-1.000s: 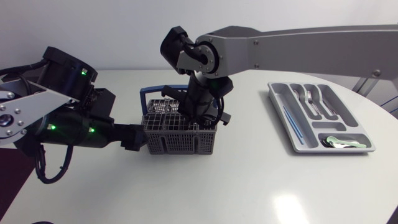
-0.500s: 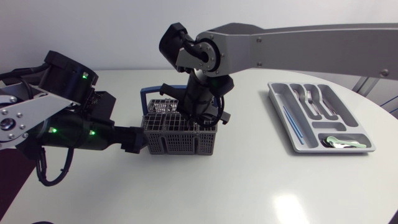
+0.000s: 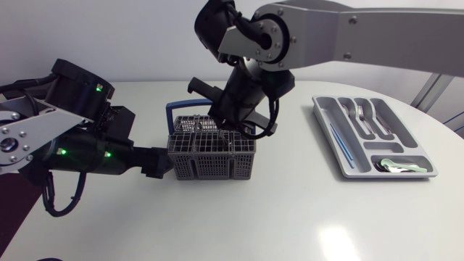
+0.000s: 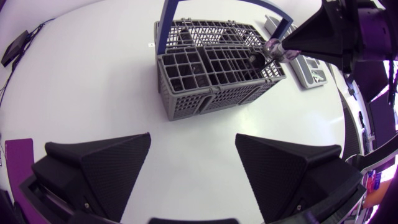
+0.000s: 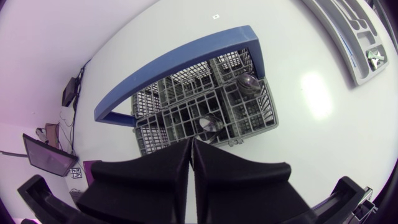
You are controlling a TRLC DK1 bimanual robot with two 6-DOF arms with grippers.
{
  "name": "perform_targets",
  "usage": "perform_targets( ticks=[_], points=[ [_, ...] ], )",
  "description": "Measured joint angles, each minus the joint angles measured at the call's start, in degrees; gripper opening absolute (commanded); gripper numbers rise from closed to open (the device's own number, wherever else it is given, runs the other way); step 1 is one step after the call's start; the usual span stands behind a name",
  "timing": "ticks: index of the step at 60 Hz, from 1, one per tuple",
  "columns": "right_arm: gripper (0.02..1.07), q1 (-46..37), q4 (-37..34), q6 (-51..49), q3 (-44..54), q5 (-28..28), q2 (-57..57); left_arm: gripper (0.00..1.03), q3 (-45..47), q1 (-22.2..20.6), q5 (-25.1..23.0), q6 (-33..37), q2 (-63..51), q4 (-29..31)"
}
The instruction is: Unload the cutlery basket into the drawer organizer.
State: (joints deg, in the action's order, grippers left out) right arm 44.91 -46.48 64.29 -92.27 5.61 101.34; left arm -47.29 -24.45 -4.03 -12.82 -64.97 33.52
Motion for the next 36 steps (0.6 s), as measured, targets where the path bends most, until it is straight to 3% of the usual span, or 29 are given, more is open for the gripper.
perform_targets(
  ticks=[36],
  points=[
    [0.08,-2.2,0.2,0.0,1.6,-6.4,-8.5,0.95,0.0,-0.1,0.0,0.0,0.1,0.0]
  ],
)
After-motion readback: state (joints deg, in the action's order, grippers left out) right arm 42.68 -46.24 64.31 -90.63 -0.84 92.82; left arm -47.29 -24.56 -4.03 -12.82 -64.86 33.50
